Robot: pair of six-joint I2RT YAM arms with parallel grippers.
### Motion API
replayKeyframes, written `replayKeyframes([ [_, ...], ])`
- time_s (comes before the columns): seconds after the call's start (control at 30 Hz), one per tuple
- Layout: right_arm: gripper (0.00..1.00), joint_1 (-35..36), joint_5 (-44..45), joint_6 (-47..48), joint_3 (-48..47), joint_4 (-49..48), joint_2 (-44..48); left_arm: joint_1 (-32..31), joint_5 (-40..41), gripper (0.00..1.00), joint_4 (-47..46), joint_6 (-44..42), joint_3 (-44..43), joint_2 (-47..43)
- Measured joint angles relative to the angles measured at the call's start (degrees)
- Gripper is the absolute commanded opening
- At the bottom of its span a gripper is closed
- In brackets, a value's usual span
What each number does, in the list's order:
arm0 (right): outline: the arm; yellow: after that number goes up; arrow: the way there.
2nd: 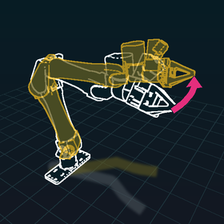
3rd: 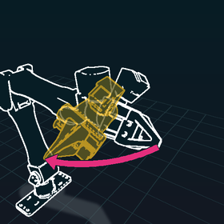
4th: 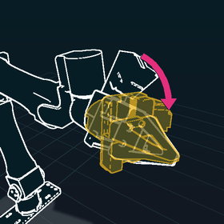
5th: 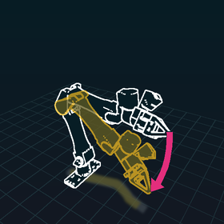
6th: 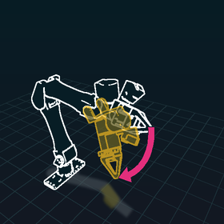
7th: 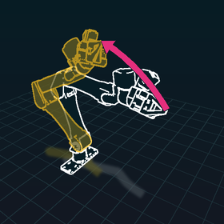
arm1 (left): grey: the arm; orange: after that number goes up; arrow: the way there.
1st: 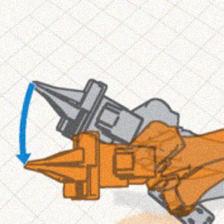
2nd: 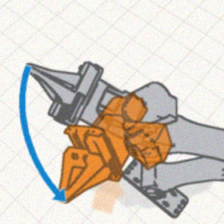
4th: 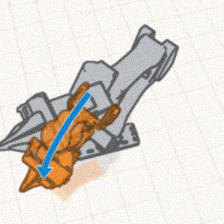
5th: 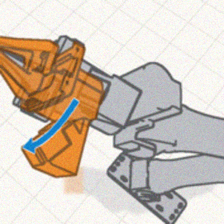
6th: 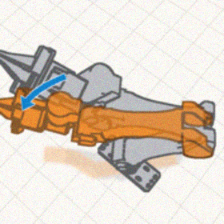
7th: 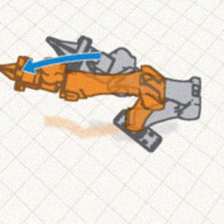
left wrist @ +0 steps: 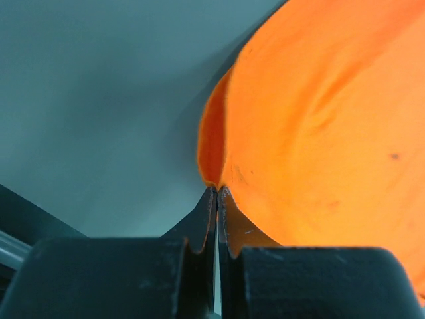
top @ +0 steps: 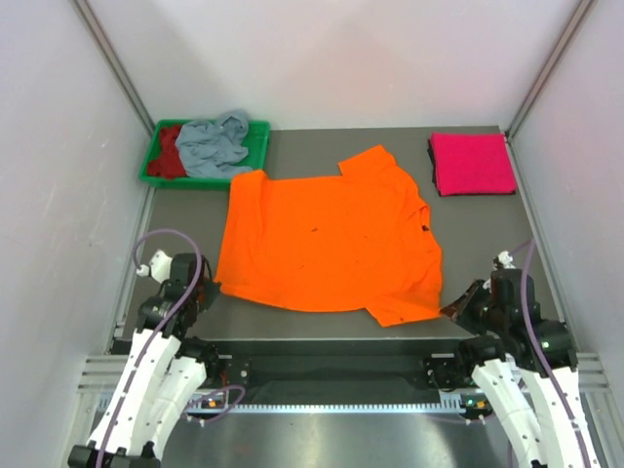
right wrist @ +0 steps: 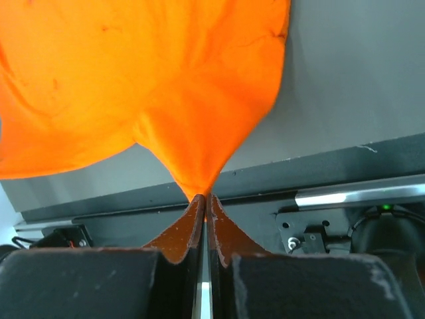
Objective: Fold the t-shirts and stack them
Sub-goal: Fold the tshirt
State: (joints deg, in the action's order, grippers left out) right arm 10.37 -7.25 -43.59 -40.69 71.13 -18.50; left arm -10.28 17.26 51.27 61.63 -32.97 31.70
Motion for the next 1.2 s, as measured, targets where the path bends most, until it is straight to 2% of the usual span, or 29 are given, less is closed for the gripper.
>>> replayKeyframes([
  [0.3,0.0,0.0,1.57,4.09,-1.53,-12.02,-19.78,0.0,0.15,0.0,-8.5,-0.31,2.51,13.53],
  [0.5,0.0,0.0,3.28,10.8,-5.97,-20.35,-35.26,-0.02,3.74,0.0,-14.08,-1.42,-3.56,26.25],
  [0.67,0.0,0.0,4.31,14.6,-9.42,-25.24,-44.24,0.0,7.15,0.0,-17.18,-2.01,-9.64,35.67],
  [0.9,0.0,0.0,5.73,18.8,-17.94,-28.83,-55.63,0.0,9.22,0.0,-22.49,-3.23,-13.97,43.39],
  [1.2,0.0,-0.02,8.74,23.63,-26.56,-30.45,-68.46,-0.02,12.09,0.0,-24.2,-4.66,-18.25,51.91],
])
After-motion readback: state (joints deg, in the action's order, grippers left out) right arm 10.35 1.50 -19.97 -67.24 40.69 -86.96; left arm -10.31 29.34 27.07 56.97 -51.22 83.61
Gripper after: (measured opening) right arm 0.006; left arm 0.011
